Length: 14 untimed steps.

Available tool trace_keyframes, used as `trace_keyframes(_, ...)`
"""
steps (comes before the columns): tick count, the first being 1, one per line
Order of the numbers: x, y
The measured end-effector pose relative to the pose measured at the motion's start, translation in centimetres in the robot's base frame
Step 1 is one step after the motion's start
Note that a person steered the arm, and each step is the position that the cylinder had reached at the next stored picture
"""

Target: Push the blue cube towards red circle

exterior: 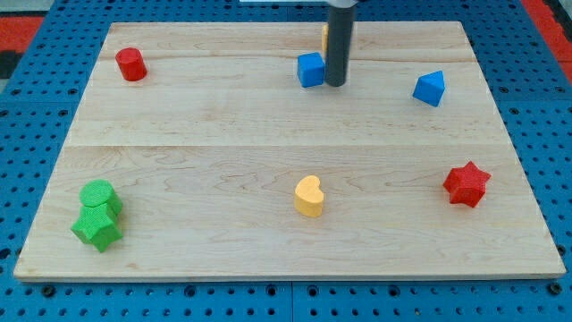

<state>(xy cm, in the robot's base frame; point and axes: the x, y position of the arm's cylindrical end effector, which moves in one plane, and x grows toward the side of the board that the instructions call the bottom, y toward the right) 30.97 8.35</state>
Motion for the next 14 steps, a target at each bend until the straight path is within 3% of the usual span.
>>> trace_keyframes(1,-1.8,-0.7)
trace_keyframes(2,-1.9,-5.1)
trace_keyframes(3,-0.7,-8.6)
trace_keyframes(4,3.3,-8.6)
trace_keyframes(5,1.4,-14.2)
trace_keyframes(6,-4.4,-18.8)
trace_keyframes(7,-4.7,-23.3)
trace_keyframes(8,-1.6,-20.4)
trace_keyframes(9,-1.1,-23.4)
trace_keyframes(10,-4.6,-26.0)
trace_keyframes(11,-5.1,-26.4)
trace_keyframes(12,-3.6,-25.8)
trace_keyframes(14,-1.7,-30.4)
